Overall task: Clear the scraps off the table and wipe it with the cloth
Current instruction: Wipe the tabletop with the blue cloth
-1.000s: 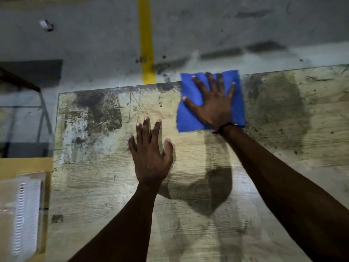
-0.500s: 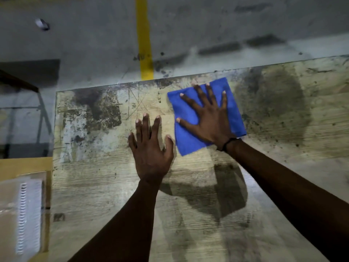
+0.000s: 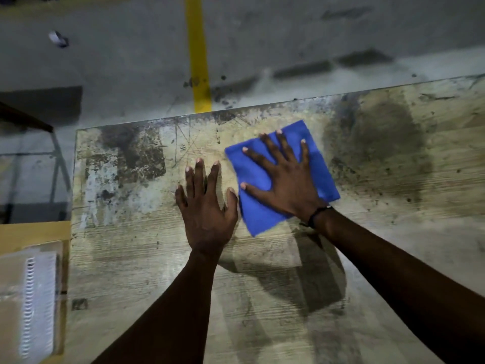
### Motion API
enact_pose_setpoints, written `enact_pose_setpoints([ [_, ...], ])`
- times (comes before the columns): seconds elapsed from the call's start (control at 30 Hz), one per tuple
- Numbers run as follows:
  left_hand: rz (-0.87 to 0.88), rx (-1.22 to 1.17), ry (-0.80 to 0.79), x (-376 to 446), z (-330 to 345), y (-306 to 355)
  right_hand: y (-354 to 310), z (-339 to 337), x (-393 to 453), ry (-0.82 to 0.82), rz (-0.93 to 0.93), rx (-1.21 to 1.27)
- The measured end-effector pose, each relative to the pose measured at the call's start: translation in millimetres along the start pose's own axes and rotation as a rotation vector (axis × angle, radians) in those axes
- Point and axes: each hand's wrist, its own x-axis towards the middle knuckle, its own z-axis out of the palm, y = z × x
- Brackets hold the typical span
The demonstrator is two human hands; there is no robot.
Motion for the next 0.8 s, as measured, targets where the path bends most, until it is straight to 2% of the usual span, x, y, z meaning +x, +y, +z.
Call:
enact_pose_setpoints([
  [0.1,-0.007,0.005,-0.008,1,0,2,42,-8,30,0.054,0.214,-0.013],
  [0.17,-0.010,0.002,-0.007,1,0,2,65,-18,57,0.020,0.361,0.047],
  [0.23,-0.009,0.000,-0.004,1,-1,1,69,-20,74,-0.019,0.434,0.062],
  [0.3,-0.008,-0.012,-0.002,1,-1,2,56,-14,79,-0.030,0.424,0.039],
  [0.43,-0.004,-0.009,0.004,2,-1,3,11,3,54,0.040,0.145,0.010],
  [0.5,-0.007,-0.008,0.004,1,-1,3,11,6,42,0.069,0.085,0.012],
  [0.6,-0.012,-0.020,0.008,1,-2,5,42,-2,46,0.101,0.233,0.001],
  [0.7,-0.015,-0.025,0.003,2,-2,6,69,-15,66,0.040,0.424,0.039],
  [0.8,-0.015,-0.014,0.001,2,-1,4,55,-15,79,-0.003,0.430,0.032],
])
